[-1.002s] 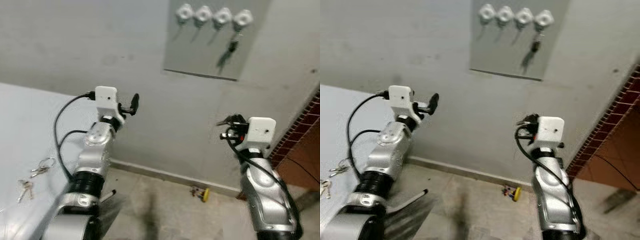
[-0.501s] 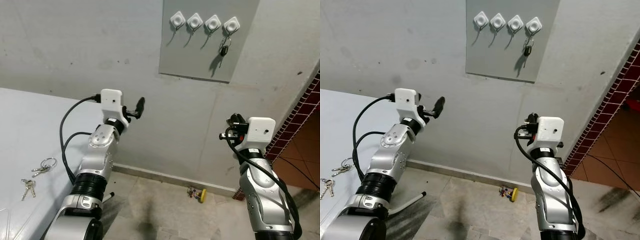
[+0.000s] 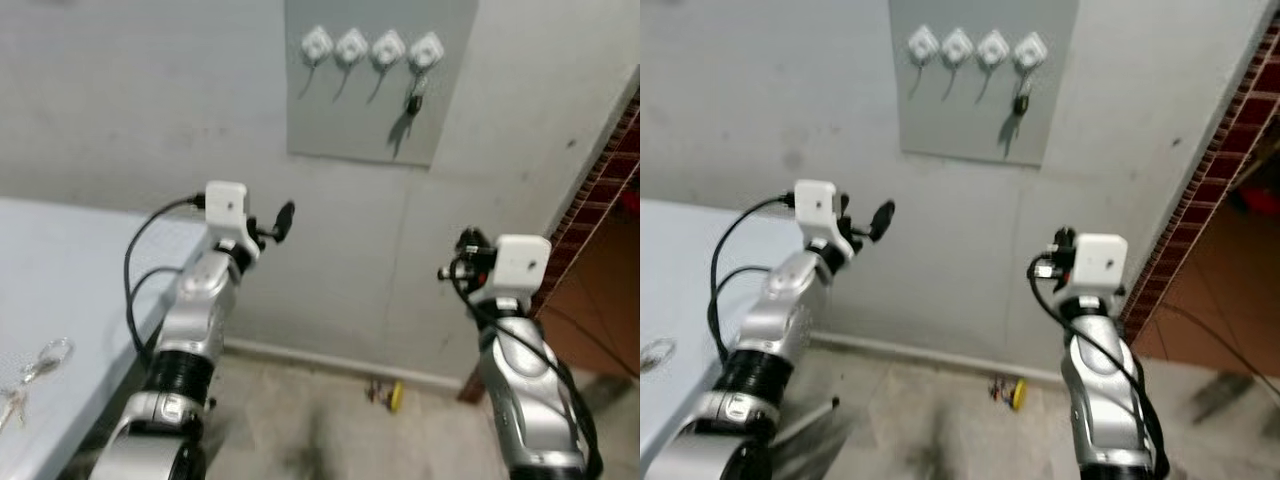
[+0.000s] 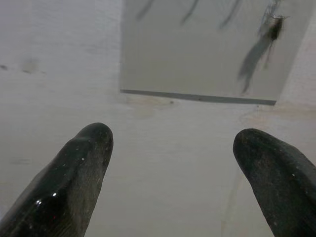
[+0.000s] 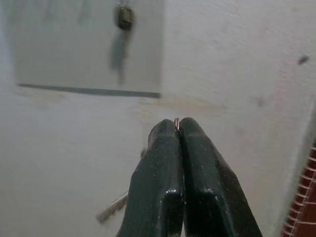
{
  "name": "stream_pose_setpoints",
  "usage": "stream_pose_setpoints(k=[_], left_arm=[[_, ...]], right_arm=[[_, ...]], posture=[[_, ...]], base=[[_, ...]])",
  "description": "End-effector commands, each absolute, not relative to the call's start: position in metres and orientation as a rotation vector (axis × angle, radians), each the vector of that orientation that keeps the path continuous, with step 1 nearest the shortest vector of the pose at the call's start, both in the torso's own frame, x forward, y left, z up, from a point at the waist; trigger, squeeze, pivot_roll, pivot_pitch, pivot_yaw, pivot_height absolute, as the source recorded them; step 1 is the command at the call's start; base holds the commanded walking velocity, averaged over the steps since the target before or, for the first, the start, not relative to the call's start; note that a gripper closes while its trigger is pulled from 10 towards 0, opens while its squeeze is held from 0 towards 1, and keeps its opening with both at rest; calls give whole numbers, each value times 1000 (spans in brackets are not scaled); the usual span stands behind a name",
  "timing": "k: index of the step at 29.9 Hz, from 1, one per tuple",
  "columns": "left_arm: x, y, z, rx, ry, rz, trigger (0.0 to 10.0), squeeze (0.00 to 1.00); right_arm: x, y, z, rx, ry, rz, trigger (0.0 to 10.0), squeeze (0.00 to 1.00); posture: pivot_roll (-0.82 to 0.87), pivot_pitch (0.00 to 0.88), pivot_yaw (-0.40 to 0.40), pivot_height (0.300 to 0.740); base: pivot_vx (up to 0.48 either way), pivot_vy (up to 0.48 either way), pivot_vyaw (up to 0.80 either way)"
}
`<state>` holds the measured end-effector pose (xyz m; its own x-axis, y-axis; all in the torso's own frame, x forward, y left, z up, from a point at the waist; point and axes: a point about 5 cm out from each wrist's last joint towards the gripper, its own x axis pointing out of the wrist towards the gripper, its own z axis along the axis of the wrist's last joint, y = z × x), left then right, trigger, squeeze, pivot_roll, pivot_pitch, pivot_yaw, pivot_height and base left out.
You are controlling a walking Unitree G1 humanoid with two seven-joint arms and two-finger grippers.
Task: Hang keys on a hook
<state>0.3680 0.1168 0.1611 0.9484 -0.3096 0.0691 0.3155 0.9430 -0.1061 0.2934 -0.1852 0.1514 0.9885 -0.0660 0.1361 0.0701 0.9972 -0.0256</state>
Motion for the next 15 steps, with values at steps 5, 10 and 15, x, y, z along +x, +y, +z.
stream_pose_setpoints(k=[5,10,15], left_arm=[[370,125,165,-115,-53,-295,10000,0],[369,125,165,-124,-51,-290,10000,0],[369,126,165,-129,-50,-282,10000,0]], right_arm=[[294,-178,160,-22,-170,-37,10000,0],[294,-178,160,-24,-169,-34,10000,0],[294,-177,160,-25,-167,-27,10000,0]], posture=[[-61,0,-11,740],[-61,0,-13,740],[-58,0,-16,740]], base=[[302,0,0],[284,0,0],[256,0,0]])
